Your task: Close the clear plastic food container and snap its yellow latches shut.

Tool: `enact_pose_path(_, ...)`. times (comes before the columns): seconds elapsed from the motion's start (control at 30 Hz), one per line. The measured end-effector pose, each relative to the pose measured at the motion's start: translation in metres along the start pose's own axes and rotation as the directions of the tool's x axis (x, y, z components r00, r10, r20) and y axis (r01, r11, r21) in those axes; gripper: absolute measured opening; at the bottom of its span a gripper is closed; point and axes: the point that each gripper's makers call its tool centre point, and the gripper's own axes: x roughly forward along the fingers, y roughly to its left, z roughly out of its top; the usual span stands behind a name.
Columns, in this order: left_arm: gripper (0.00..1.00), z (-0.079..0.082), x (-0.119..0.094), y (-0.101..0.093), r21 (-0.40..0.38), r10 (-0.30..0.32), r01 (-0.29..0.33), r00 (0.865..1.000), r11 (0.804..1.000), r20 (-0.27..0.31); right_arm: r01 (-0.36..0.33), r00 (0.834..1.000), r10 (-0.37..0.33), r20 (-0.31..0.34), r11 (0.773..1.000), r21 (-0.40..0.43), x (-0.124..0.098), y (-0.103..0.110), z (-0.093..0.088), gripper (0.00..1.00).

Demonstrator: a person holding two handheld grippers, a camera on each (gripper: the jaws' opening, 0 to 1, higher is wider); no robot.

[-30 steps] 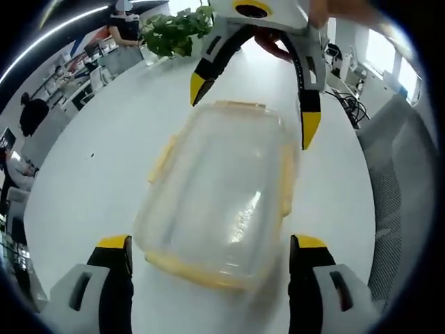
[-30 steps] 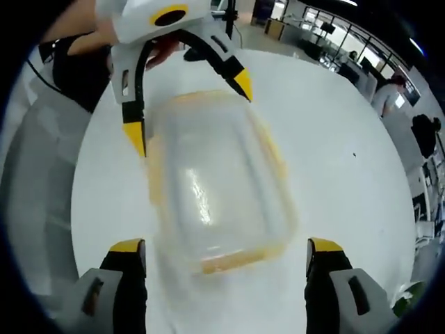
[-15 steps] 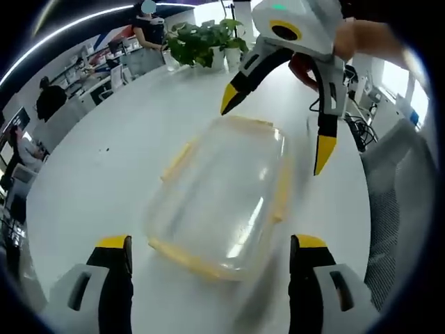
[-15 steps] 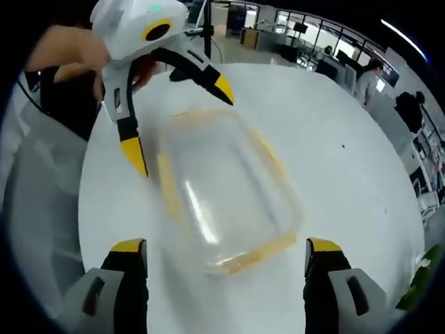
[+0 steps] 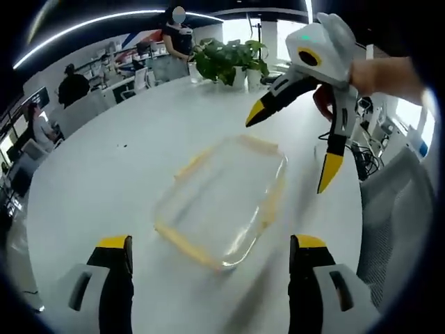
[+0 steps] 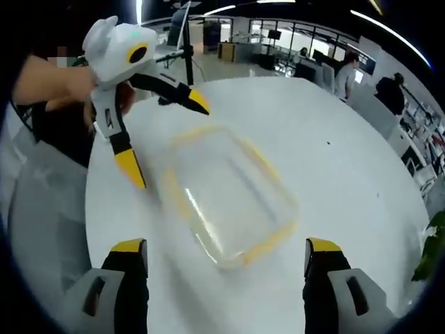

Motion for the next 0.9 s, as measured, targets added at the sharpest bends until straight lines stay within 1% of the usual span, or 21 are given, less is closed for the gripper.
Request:
enact_pose_path(0.13,0.95,-0.002,-0.006,-0.003,-0.013,0.012,-0.012,1.000,1.000,0.013,0.006,1.000,-0.006,0.003,1.000,0.007,-0.003,0.006,-0.003,0.94)
enact_pose_path(0.23,0.95,-0.002,-0.012,-0.003,-0.049,0.025,-0.023,0.999,0.999,0.040,0.019,1.000,-0.019,0.004,1.000,0.011,-0.005,0.009,-0.004,0.94)
enact_pose_path(0.3,0.95,-0.005,-0.014,-0.003,-0.050,0.036,-0.034,0.998,0.998,0.043,0.021,1.000,-0.021,0.010,1.000,0.018,-0.006,0.012,-0.005,0.94)
enact_pose_path(0.33,0.95,-0.006,-0.015,-0.004,-0.051,0.037,-0.035,0.998,0.998,0.043,0.016,1.000,-0.017,0.020,0.999,0.038,-0.006,0.014,-0.005,0.94)
enact_pose_path(0.5,0.95,-0.008,-0.022,-0.008,-0.062,0.046,-0.042,0.997,0.997,0.059,0.033,0.999,-0.034,0.032,0.998,0.049,-0.010,0.018,-0.007,0.94)
enact_pose_path(0.63,0.95,-0.010,-0.028,-0.012,-0.063,0.053,-0.049,0.996,0.997,0.075,0.043,0.998,-0.046,0.051,0.997,0.067,-0.012,0.022,-0.007,0.94)
enact_pose_path(0.73,0.94,-0.015,-0.031,-0.014,-0.058,0.062,-0.058,0.996,0.997,0.066,0.052,0.996,-0.057,0.072,0.996,0.072,-0.015,0.026,-0.006,0.94)
enact_pose_path(0.83,0.94,-0.019,-0.035,-0.017,-0.031,0.068,-0.066,0.996,0.997,0.060,0.062,0.994,-0.069,0.080,0.994,0.087,-0.017,0.028,-0.009,0.94)
enact_pose_path(0.9,0.94,-0.017,-0.039,-0.017,-0.035,0.075,-0.072,0.994,0.997,0.076,0.070,0.994,-0.077,0.081,0.994,0.087,-0.018,0.028,-0.011,0.94)
